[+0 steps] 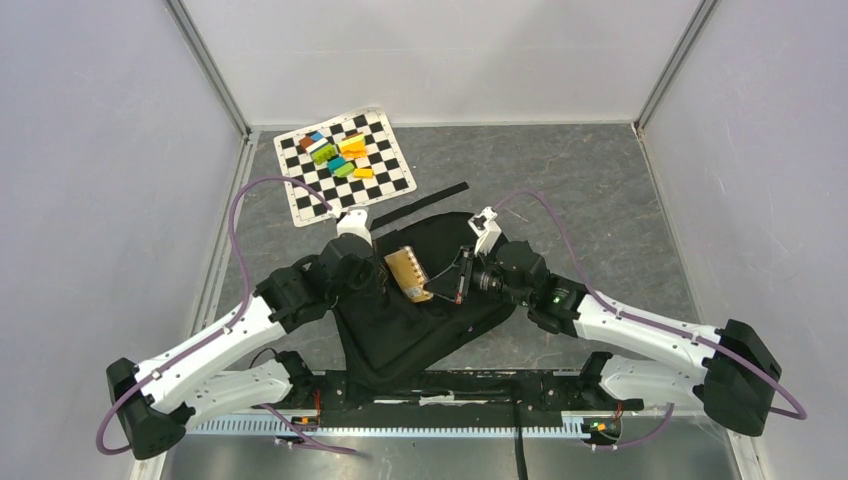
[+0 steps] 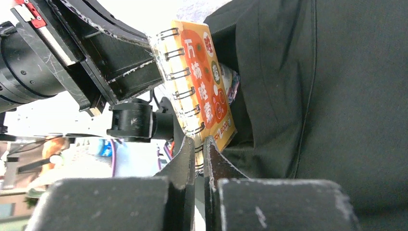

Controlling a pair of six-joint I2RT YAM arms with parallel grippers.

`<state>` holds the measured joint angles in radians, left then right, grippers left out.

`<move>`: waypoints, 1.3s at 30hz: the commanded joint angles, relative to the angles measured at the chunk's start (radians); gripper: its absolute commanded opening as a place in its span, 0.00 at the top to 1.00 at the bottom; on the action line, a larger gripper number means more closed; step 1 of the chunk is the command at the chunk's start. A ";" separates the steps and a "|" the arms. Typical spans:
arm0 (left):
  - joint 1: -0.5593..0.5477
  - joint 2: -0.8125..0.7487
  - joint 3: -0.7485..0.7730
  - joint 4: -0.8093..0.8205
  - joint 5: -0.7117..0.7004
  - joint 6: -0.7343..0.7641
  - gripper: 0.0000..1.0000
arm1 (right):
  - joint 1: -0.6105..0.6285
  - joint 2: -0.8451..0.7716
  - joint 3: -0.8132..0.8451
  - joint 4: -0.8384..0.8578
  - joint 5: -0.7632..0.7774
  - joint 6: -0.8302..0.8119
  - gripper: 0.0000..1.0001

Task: Pack the student bag
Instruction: Place the stationery in the student bag.

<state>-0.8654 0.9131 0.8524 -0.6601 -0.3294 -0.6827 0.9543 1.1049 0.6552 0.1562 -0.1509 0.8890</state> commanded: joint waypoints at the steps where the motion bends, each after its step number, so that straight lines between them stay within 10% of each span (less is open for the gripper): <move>1: 0.003 -0.032 -0.004 0.028 -0.003 0.028 0.98 | 0.004 -0.065 -0.035 0.088 -0.028 0.143 1.00; 17: 0.004 -0.097 -0.029 0.072 0.031 0.066 0.98 | 0.003 0.018 -0.114 0.045 -0.108 0.225 1.00; 39: 0.004 -0.089 -0.037 0.125 0.172 0.215 0.98 | 0.003 0.396 0.241 -0.197 -0.174 -0.074 0.90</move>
<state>-0.8593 0.8356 0.8062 -0.5804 -0.1768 -0.4965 0.9485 1.4616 0.8268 0.0952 -0.3569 0.9546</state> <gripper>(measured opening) 0.034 0.044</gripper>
